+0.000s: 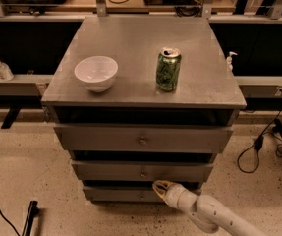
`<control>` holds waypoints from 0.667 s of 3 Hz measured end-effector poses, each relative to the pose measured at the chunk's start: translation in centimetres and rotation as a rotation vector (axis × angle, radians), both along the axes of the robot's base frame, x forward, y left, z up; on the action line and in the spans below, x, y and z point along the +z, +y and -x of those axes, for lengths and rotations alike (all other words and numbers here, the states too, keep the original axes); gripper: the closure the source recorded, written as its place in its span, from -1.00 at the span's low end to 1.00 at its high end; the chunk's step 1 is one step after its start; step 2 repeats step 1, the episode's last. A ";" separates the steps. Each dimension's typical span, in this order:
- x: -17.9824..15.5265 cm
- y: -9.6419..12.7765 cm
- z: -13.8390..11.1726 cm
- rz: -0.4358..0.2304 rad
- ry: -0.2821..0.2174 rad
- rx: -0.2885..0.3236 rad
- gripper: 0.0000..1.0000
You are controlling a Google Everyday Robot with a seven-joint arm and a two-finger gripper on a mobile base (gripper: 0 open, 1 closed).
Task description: Close middle drawer
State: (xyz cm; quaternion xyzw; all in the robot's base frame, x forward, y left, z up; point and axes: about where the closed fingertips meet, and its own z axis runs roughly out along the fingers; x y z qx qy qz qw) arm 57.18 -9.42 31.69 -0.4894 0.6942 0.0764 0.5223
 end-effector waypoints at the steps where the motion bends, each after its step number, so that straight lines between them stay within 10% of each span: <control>1: 1.3 0.9 3.9 0.006 0.025 0.085 1.00; 2: 1.3 0.9 3.9 0.006 0.025 0.085 1.00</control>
Offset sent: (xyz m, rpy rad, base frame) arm 0.0000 0.0000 0.0000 0.0000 0.0000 0.0000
